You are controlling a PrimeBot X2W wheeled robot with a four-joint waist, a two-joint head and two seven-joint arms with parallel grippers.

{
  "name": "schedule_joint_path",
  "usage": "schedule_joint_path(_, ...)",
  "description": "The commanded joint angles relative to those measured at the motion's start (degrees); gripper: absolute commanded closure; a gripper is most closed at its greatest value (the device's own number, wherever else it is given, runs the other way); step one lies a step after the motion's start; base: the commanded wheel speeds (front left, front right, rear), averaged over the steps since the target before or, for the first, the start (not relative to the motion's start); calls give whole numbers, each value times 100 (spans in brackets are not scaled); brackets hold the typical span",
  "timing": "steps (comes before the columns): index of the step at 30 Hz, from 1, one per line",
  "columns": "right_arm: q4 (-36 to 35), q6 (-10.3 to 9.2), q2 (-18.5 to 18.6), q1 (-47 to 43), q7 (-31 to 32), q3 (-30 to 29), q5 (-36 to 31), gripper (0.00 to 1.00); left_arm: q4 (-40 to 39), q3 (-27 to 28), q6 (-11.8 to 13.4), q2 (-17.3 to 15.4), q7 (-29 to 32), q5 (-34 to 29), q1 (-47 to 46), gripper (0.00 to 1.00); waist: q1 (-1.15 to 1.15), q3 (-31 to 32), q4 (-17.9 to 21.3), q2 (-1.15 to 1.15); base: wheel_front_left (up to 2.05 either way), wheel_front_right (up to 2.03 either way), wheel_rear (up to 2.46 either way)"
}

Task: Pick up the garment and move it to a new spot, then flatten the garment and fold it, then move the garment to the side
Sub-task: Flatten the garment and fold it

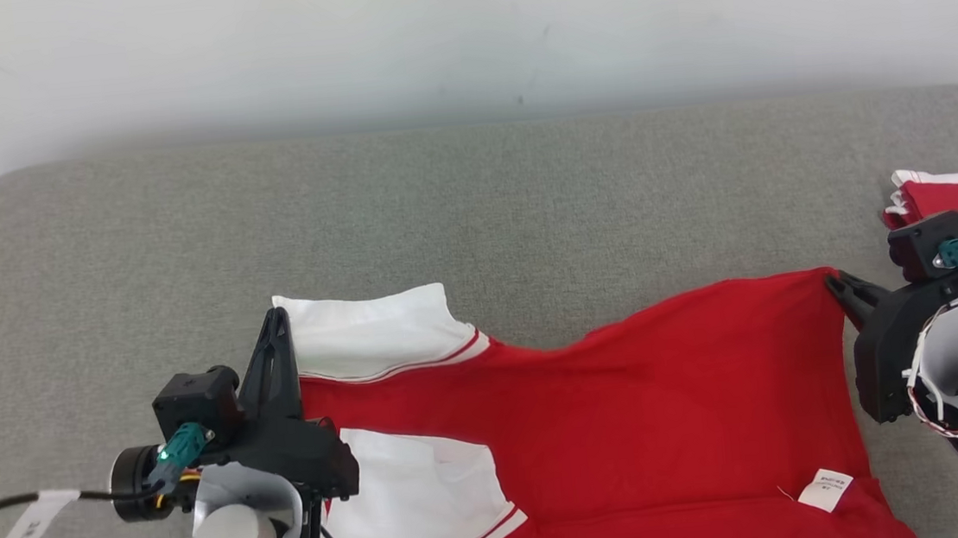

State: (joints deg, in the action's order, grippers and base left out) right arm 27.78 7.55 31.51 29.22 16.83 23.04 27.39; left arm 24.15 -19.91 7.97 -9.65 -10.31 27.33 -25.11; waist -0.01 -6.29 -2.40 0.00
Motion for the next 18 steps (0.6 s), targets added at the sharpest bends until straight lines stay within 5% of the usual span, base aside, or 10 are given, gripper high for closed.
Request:
schedule_joint_path(1, -7, -15, -49, -81, -26, -5, -50, 100, -129, 2, 50, -54, 48, -8, 154, 100, 1, 85, -52, 0, 0, 0, 0)
schedule_joint_path(18, -595, -15, 794, -647, 381, 999, -6, 100, -1571, -263, 532, -209, 775, 164, 1858, 100, 1, 395, -98, 0, 0, 0, 0)
